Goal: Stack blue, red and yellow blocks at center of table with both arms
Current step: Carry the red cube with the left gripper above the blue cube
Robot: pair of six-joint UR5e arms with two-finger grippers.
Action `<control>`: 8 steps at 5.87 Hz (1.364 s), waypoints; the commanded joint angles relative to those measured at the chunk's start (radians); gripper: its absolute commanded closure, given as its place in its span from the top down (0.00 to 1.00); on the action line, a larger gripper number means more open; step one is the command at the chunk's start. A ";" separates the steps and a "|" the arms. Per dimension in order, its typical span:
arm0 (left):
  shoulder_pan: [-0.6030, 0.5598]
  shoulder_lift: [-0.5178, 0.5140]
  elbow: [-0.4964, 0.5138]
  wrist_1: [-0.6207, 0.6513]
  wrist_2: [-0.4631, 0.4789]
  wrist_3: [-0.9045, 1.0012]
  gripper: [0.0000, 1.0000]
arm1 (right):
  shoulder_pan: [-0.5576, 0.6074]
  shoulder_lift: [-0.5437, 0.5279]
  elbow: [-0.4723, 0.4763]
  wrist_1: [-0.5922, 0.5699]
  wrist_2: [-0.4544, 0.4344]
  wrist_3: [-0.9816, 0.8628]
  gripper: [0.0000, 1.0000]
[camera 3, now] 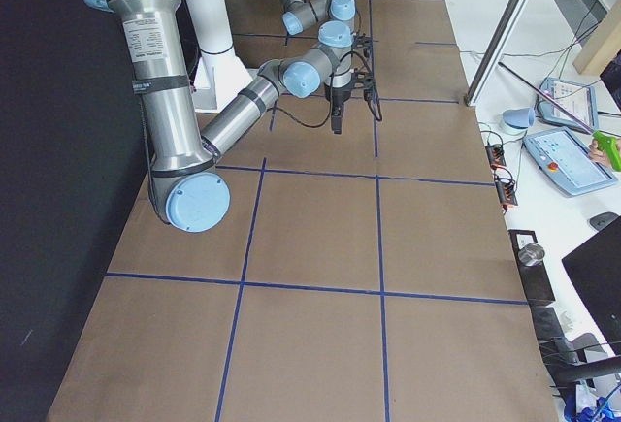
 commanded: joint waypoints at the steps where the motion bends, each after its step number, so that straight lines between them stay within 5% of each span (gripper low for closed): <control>1: 0.006 0.018 -0.022 0.002 0.000 -0.002 0.12 | -0.002 0.000 -0.001 0.000 0.000 0.000 1.00; 6: 0.011 0.014 -0.025 0.000 0.003 0.002 0.20 | 0.000 0.000 -0.001 0.000 0.000 -0.002 1.00; 8: 0.012 0.017 -0.025 -0.001 0.008 0.003 0.99 | 0.000 0.002 0.000 0.000 0.002 -0.002 1.00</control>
